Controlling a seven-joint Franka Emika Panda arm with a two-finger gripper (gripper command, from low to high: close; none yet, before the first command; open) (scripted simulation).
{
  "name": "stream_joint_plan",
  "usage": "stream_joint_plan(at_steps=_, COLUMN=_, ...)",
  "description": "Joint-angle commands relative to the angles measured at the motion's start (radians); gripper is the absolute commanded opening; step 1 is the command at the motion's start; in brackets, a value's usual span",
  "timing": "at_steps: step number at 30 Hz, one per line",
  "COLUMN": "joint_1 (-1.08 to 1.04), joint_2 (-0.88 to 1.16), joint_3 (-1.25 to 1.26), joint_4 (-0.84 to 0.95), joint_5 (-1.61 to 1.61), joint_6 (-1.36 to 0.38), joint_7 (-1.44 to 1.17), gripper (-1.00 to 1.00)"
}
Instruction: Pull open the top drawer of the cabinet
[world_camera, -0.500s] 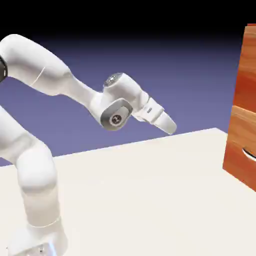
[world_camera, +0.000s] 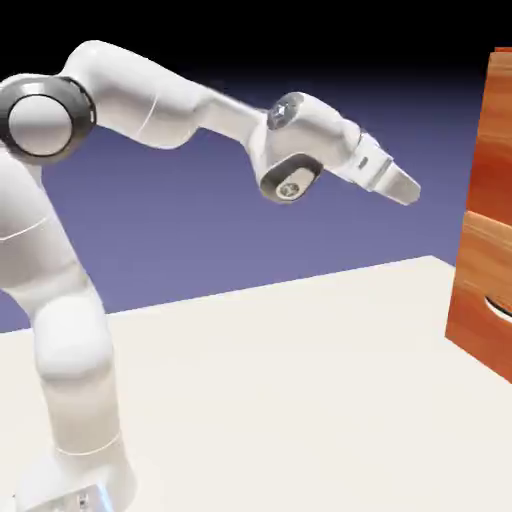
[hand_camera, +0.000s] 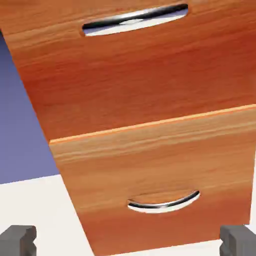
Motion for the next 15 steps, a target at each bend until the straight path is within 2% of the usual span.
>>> stream_joint_plan(at_steps=1, joint_1=-0.002, joint_2=0.023, joint_3=0.006, joint_4=0.036, joint_5=0.039, joint_6=0.005, joint_7=-0.019, gripper=0.0)
stream_joint_plan(at_steps=15, joint_1=-0.029, joint_2=0.34, joint_3=0.092, joint_4=0.544, joint_5=0.59, joint_6=0.08, joint_7=-0.284, gripper=0.0)
